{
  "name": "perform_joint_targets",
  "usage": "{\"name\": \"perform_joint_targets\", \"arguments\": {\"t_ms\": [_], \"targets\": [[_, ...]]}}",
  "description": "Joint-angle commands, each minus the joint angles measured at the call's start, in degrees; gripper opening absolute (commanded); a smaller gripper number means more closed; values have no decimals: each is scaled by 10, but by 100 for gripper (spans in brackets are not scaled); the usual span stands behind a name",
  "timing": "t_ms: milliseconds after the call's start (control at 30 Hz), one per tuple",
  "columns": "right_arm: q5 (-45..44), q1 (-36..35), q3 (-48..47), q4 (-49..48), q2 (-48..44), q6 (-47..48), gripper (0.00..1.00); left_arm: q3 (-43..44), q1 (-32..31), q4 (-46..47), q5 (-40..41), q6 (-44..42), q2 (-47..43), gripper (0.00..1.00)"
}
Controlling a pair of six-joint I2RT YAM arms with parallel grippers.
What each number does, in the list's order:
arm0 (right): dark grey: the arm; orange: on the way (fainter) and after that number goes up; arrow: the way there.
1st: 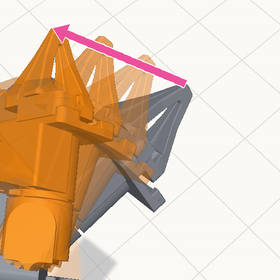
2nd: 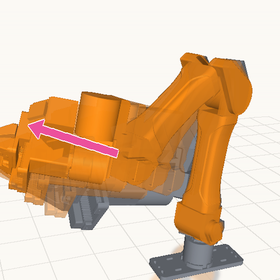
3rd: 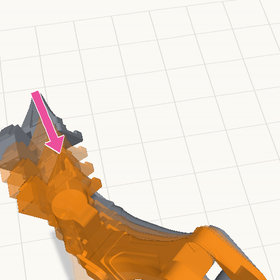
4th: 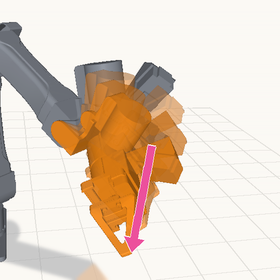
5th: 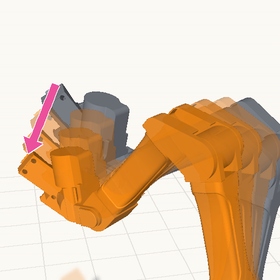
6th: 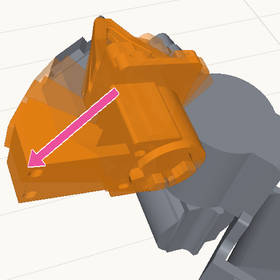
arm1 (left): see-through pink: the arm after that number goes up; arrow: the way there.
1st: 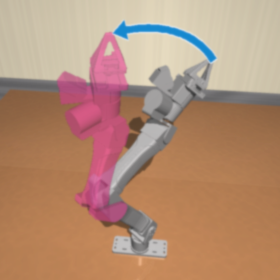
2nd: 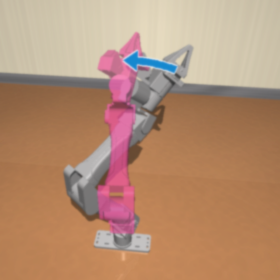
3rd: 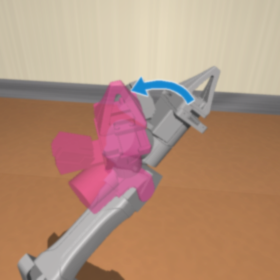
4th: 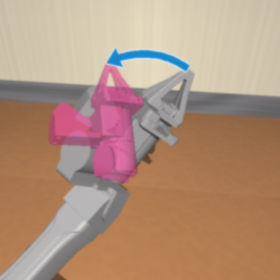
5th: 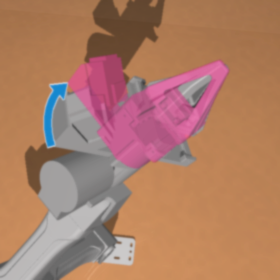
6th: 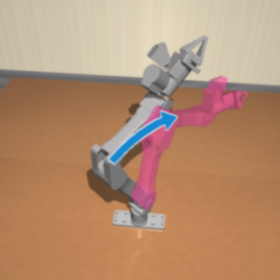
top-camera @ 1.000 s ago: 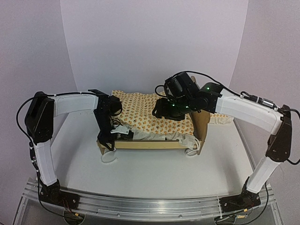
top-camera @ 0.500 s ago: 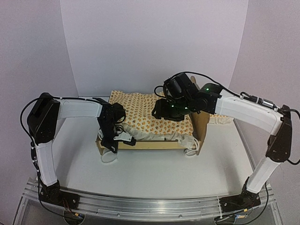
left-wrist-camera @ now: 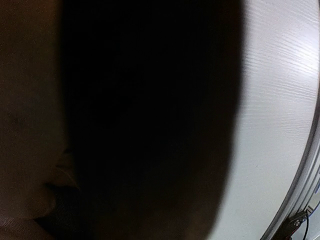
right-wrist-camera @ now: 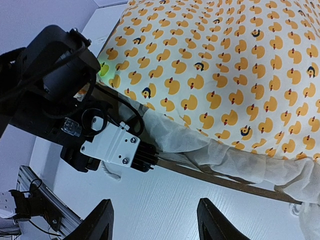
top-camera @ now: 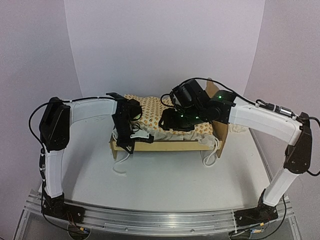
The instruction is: Set up the pet bed
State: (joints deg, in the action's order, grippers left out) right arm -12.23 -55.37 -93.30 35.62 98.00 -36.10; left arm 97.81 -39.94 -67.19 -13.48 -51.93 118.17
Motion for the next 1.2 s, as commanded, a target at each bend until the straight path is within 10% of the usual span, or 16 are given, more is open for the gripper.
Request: {"name": "perform_joint_targets", "arguments": {"t_ms": [0,467,733,1167], "targets": [[8,-5,7,-16,-11,11,57,49,-3,-64,-146,-1,-14,11],[-6,-4,72,-62,-20,-15,57,-148,-25,119,-88,39,-66,3],[-1,-4,71,-69,-12,-18,57,-146,-26,110,-130,29,-136,48],[16,-5,72,-89,-6,-10,57,-72,-24,102,-168,95,-201,71]]}}
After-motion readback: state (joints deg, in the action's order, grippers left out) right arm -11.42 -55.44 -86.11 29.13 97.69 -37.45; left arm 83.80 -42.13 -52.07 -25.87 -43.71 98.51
